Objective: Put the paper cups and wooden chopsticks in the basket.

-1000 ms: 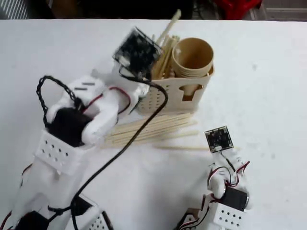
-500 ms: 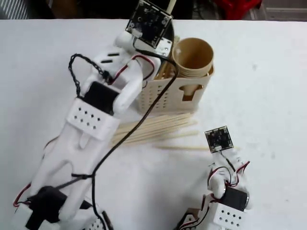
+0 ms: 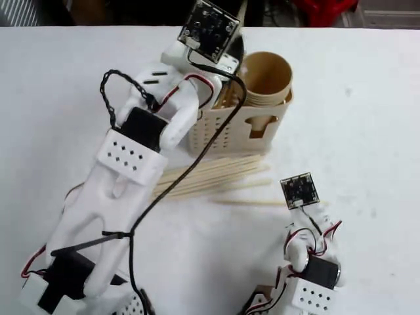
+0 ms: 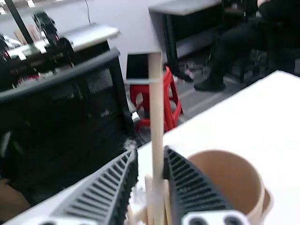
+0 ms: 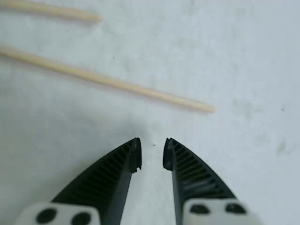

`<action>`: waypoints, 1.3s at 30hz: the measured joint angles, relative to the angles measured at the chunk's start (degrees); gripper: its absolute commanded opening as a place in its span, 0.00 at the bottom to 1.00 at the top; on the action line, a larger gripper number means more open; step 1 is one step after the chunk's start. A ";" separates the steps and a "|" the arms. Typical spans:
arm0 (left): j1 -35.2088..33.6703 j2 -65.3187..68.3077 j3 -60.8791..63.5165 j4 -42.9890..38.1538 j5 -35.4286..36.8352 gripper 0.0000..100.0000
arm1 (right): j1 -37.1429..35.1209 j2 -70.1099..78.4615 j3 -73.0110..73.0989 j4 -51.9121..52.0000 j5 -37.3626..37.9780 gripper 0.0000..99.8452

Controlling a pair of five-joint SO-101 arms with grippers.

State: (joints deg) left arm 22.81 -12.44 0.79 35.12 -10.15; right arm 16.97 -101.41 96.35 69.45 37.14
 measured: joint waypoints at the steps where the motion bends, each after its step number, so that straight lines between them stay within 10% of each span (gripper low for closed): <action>1: 0.00 0.00 0.00 0.97 0.00 0.12 | 0.00 0.00 0.00 0.00 0.00 0.10; 16: 0.00 -17.85 0.00 28.48 -0.35 0.12 | 0.00 0.00 0.00 0.00 0.00 0.10; 24: 0.00 -25.85 5.36 51.69 -14.95 0.04 | 0.00 0.00 0.00 0.00 0.00 0.10; 39: 0.00 -23.56 46.33 27.08 -24.70 0.12 | 0.00 0.00 0.00 0.00 0.00 0.10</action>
State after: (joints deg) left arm 22.81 -36.00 47.12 62.20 -34.86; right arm 16.97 -101.41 96.35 69.45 37.14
